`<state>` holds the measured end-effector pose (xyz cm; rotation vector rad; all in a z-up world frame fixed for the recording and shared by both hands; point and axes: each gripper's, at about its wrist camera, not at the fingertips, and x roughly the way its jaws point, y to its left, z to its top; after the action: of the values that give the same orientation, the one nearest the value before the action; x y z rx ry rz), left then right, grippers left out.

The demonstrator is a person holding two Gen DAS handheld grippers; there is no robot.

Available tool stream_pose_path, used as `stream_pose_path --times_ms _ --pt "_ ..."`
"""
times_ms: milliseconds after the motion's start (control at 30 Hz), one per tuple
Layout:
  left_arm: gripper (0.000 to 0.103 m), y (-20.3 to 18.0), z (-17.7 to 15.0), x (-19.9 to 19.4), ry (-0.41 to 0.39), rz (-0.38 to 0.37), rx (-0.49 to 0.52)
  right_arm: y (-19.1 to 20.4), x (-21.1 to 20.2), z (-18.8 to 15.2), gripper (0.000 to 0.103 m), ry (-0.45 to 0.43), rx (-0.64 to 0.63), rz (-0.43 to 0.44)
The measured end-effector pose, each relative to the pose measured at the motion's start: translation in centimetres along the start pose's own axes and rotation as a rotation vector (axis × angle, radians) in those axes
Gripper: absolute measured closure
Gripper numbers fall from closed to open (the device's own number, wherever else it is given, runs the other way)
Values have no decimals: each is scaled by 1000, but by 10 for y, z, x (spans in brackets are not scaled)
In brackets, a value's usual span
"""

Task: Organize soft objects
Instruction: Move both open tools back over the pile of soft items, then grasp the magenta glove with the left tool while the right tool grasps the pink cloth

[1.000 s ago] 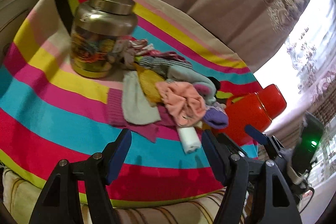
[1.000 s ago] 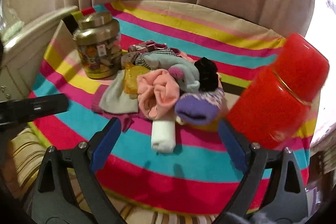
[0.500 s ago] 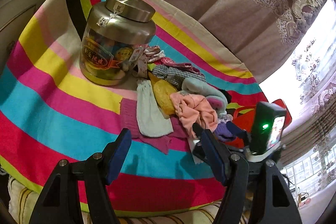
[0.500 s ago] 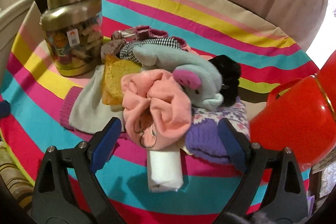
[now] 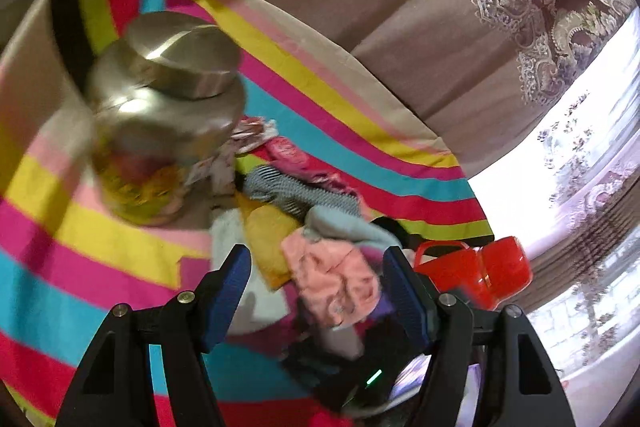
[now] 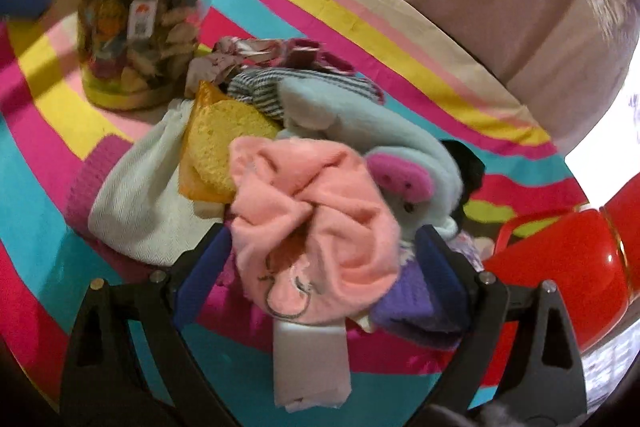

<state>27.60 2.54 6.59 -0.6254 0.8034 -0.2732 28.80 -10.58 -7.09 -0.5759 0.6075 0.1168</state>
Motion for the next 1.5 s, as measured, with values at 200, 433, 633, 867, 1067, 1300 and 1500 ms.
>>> stream_pose_path --times_ms 200,433,633,867,1067,1300,1500 --pt "34 -25 46 52 108 28 78 -11 18 -2 22 51 73 64" --pt "33 -41 88 145 323 169 141 -28 26 -6 53 59 191 194" --pt "33 -18 95 216 475 298 85 -48 16 -12 78 35 304 316" --pt "84 -21 82 223 463 342 168 -63 -13 -27 80 -9 350 372" --pt "94 -39 64 169 350 272 221 -74 -34 -38 80 -8 407 454" --pt "94 -48 43 111 258 205 200 -87 -63 -58 80 -4 450 491" --pt "94 -59 30 65 150 148 168 -102 -91 -76 80 -20 485 488"
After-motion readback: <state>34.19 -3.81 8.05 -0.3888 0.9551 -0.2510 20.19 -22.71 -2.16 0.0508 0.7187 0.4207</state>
